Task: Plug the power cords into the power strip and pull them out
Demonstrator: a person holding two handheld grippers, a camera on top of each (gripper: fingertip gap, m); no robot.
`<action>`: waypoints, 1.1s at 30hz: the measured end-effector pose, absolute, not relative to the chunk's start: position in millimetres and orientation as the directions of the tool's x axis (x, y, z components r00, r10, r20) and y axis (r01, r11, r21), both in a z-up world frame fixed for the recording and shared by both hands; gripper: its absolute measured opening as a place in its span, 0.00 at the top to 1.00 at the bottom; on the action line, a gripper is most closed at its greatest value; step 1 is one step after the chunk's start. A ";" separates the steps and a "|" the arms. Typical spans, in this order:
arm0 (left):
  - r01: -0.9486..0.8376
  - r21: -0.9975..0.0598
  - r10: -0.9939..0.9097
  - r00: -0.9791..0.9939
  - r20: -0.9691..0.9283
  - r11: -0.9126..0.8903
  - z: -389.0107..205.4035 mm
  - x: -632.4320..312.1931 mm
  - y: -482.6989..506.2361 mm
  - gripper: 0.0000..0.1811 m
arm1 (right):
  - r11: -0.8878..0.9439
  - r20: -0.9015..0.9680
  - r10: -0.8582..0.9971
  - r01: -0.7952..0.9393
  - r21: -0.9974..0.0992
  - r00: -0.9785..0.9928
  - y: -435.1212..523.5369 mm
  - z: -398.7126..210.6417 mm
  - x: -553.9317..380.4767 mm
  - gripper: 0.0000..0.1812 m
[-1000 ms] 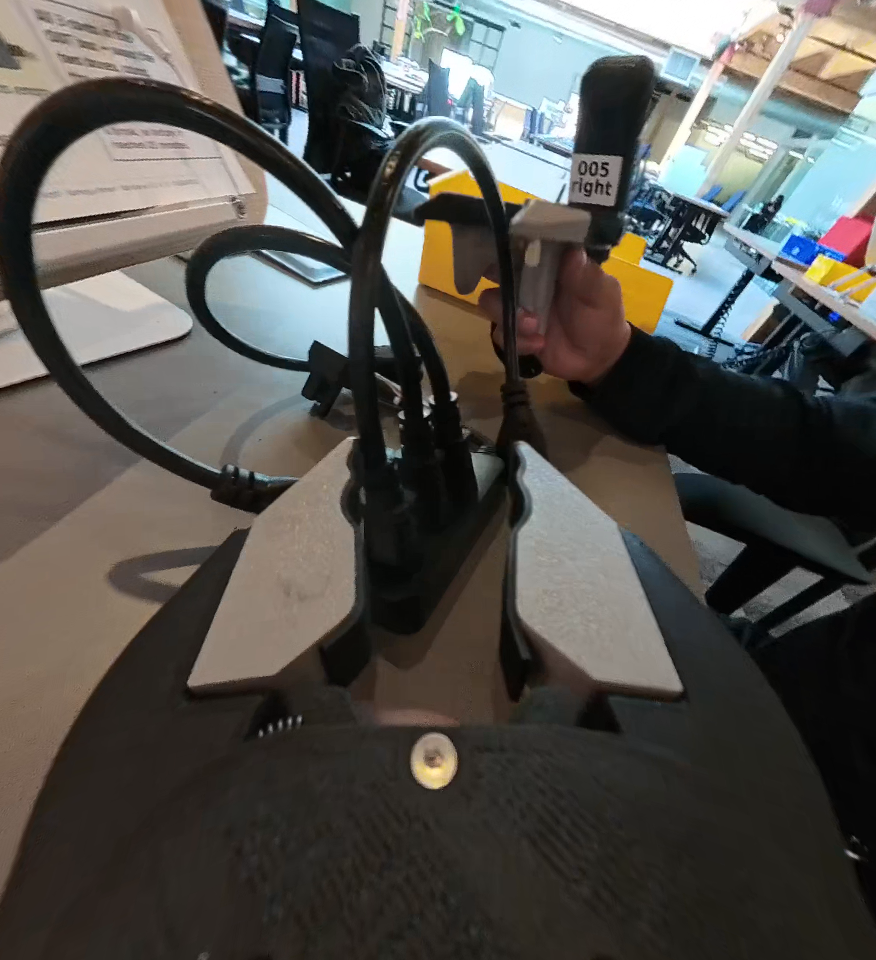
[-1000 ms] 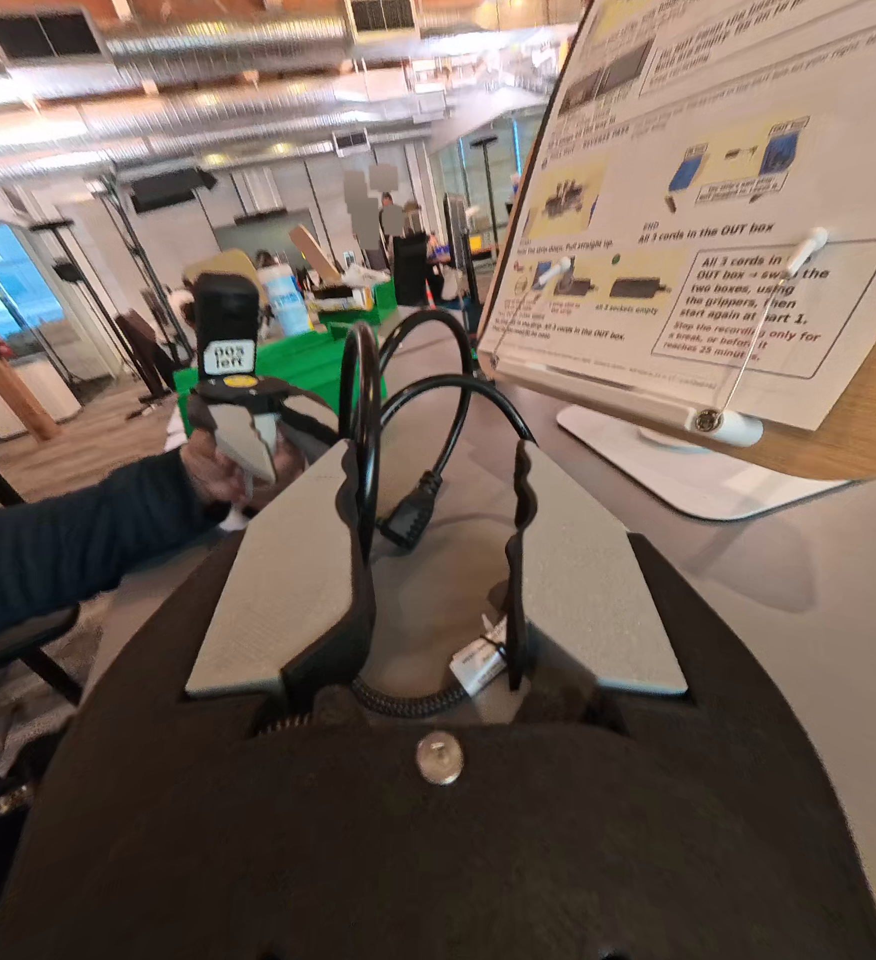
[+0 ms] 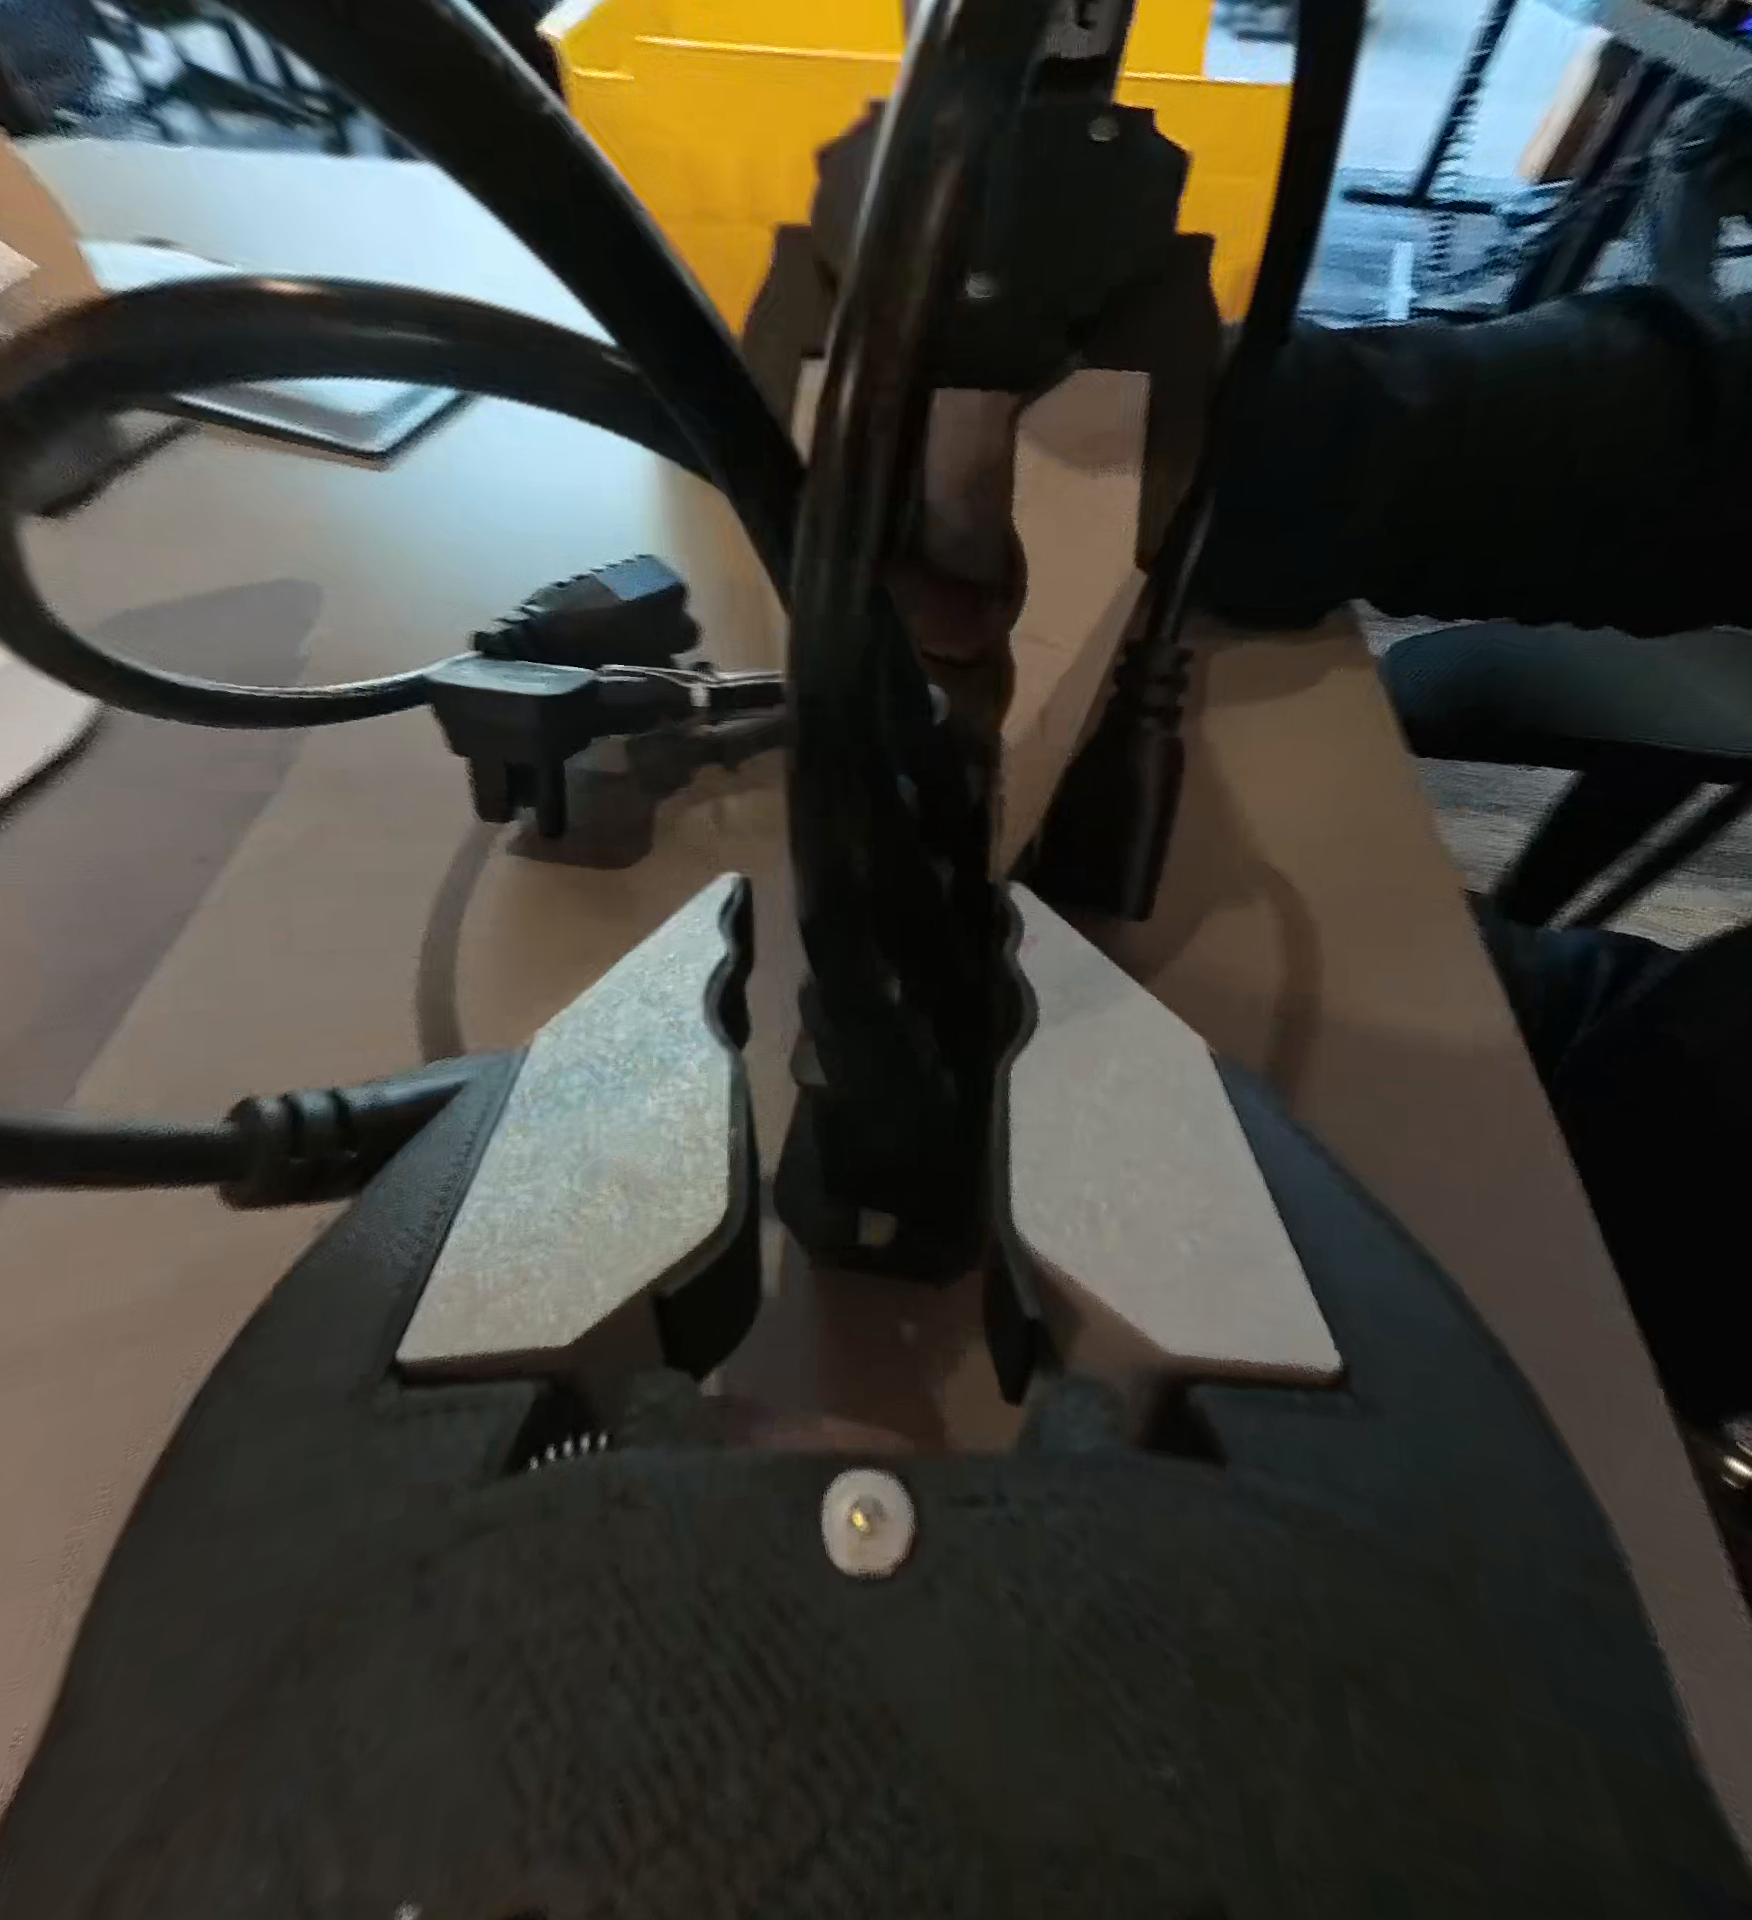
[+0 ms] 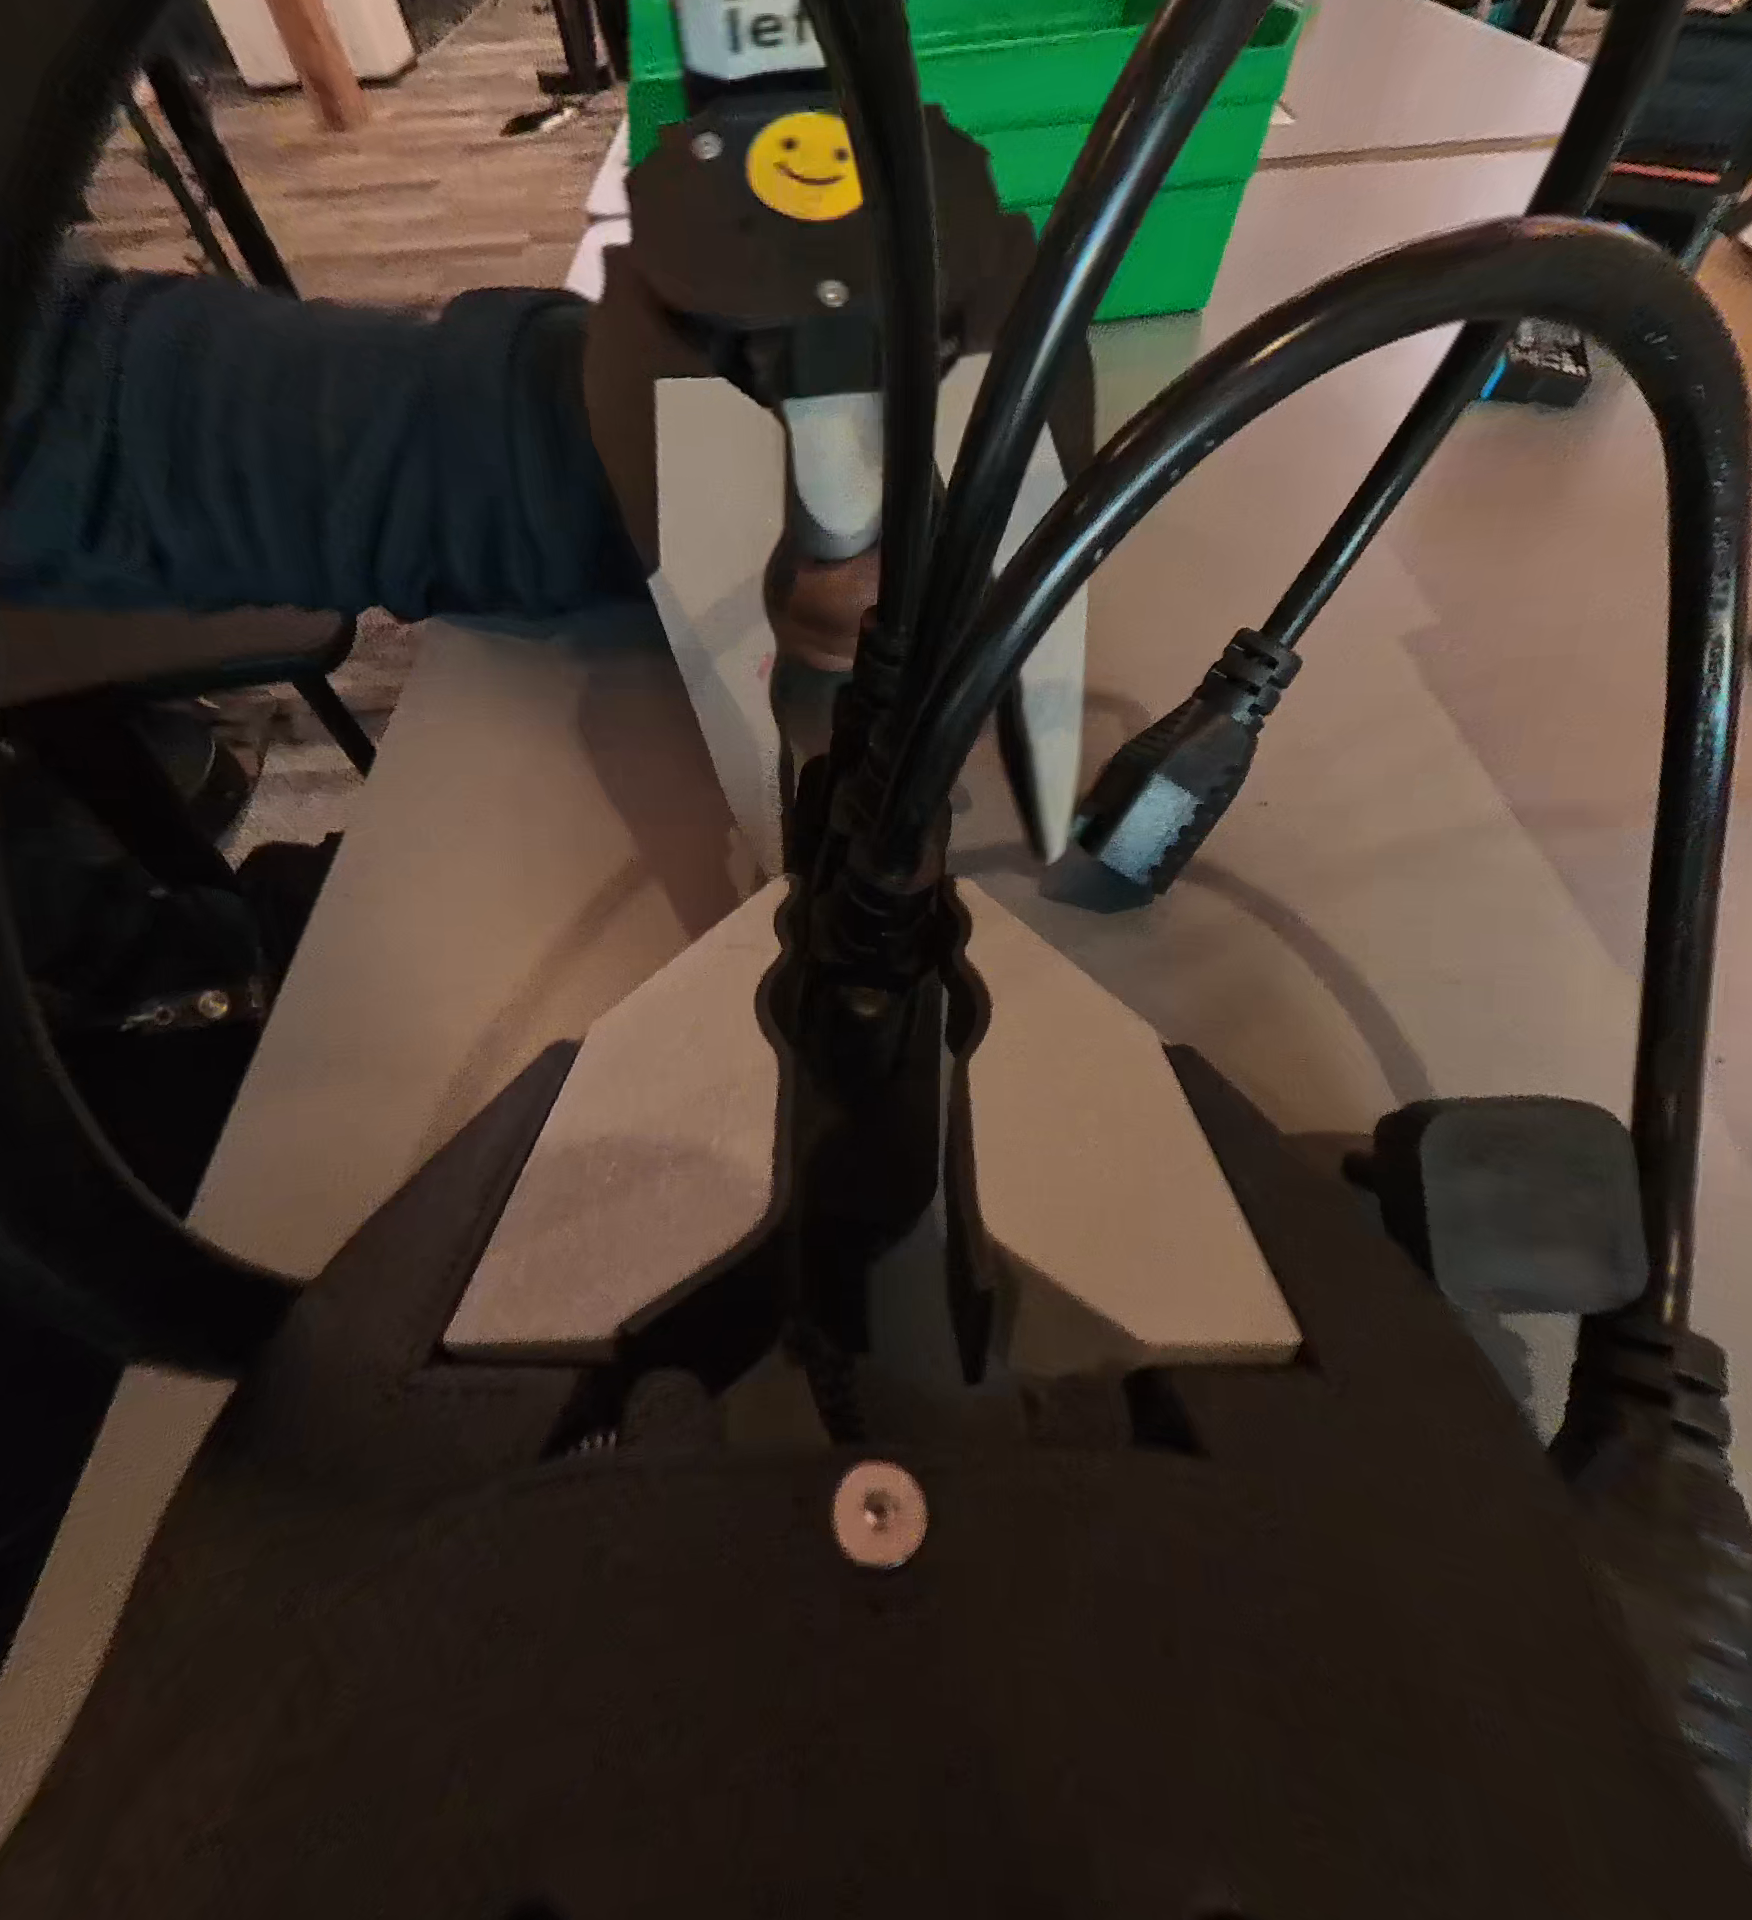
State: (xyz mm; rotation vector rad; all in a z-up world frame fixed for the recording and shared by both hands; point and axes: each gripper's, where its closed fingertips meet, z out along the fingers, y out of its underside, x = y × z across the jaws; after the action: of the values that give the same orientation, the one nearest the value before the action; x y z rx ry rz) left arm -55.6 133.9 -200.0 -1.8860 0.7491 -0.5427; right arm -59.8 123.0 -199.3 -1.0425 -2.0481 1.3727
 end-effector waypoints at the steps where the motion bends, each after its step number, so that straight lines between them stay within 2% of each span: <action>1: -0.263 -0.911 -0.725 0.686 0.056 -0.319 -201.2 -51.3 132.4 0.77 | 0.230 -0.017 0.793 0.325 -0.917 -0.609 123.0 -199.4 -59.0 0.88; 6: -0.366 -0.884 -0.737 0.675 -0.037 -0.290 -210.3 -45.6 133.7 0.85 | 0.281 0.036 0.789 0.309 -0.909 -0.613 123.7 -200.3 -56.8 0.88; 14: -0.408 -0.875 -0.731 0.676 -0.097 -0.261 -212.3 -50.4 130.5 0.85 | 0.266 -0.010 0.780 0.346 -0.900 -0.625 125.9 -204.2 -49.9 0.89; 16: -0.419 -0.872 -0.730 0.674 -0.112 -0.253 -212.6 -49.9 129.8 0.85 | 0.197 -0.105 0.772 0.393 -0.898 -0.627 124.4 -205.5 -49.6 0.88; 19: -0.438 -0.868 -0.718 0.680 -0.150 -0.234 -212.7 -50.0 130.6 0.85 | 0.005 -0.374 0.714 0.539 -0.842 -0.592 125.0 -206.6 -49.7 0.86; 21: -0.439 -0.866 -0.706 0.691 -0.154 -0.240 -213.1 -51.8 132.3 0.85 | -0.035 -0.414 0.710 0.558 -0.829 -0.570 126.7 -206.3 -51.4 0.86; 23: -0.441 -0.864 -0.696 0.700 -0.160 -0.244 -213.5 -53.9 133.9 0.85 | 0.015 -0.332 0.751 0.518 -0.855 -0.570 128.3 -206.4 -53.3 0.86; 25: -0.429 -0.863 -0.672 0.725 -0.154 -0.266 -214.0 -57.9 137.6 0.85 | 0.172 -0.110 0.816 0.420 -0.891 -0.568 132.5 -206.5 -56.9 0.88; 27: -0.400 -0.868 -0.665 0.738 -0.113 -0.295 -214.3 -58.7 139.4 0.85 | 0.370 0.139 0.825 0.339 -0.865 -0.547 134.8 -206.8 -57.7 0.88; 28: -0.386 -0.870 -0.668 0.739 -0.092 -0.306 -214.1 -57.8 139.0 0.86 | 0.417 0.193 0.816 0.323 -0.850 -0.545 134.4 -206.7 -56.7 0.88; 31: -0.401 -0.870 -0.669 0.734 -0.117 -0.288 -213.3 -55.8 137.2 0.86 | 0.424 0.198 0.810 0.318 -0.848 -0.552 132.7 -205.7 -54.6 0.88; 33: -0.424 -0.865 -0.670 0.727 -0.147 -0.270 -213.6 -56.9 135.6 0.86 | 0.340 0.099 0.829 0.355 -0.871 -0.550 132.5 -206.1 -56.7 0.89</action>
State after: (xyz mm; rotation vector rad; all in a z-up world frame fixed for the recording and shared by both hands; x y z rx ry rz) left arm -56.9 135.6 -213.6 -1.9077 0.8426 -0.3027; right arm -56.7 132.5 -206.1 -1.0317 -2.0666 1.1464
